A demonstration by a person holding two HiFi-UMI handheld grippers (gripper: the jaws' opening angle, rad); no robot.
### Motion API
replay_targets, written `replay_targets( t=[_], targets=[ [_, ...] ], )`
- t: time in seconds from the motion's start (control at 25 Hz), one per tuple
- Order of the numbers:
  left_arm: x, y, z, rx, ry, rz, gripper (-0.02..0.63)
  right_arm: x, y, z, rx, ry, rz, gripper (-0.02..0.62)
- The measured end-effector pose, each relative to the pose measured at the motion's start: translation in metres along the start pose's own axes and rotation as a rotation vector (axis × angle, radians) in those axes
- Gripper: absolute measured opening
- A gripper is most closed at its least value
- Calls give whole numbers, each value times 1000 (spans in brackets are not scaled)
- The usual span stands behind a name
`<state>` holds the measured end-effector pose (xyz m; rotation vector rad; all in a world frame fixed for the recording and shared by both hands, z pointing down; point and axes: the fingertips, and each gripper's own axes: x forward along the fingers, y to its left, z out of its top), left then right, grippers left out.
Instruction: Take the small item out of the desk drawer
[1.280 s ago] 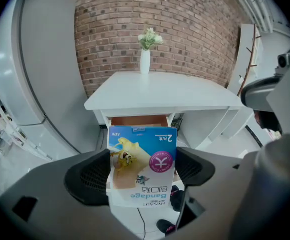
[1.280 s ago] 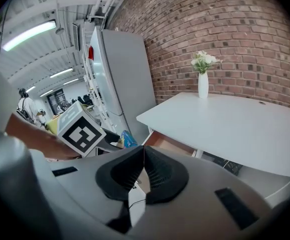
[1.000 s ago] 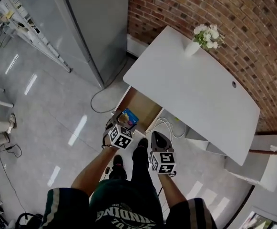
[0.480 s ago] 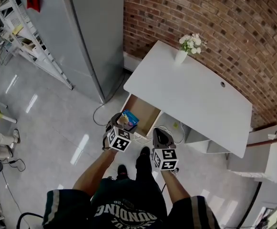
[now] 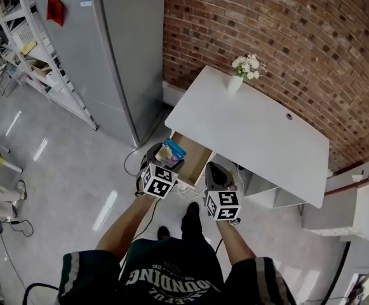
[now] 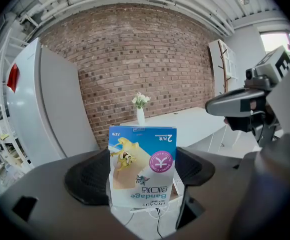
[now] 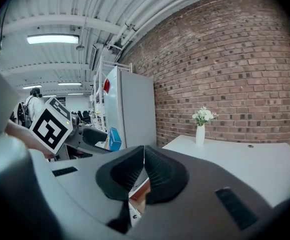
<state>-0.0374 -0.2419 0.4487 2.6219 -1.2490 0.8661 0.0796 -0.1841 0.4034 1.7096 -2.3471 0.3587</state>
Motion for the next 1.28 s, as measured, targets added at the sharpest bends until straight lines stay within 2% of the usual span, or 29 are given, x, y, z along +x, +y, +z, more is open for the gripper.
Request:
replay_targets(
  t=[0.24,0.44,1.28],
  targets=[
    [-20,7,32,4,-69,18,422,-10,-3,26,-12,-46,-12,25],
    [-30,12,44,4,-101,31,422,-16,-3,37,-8,-68,-17,25],
    [-37,11,42,0,-107,35,422,-23,-1,35,-15,-69,-21,25]
  ],
)
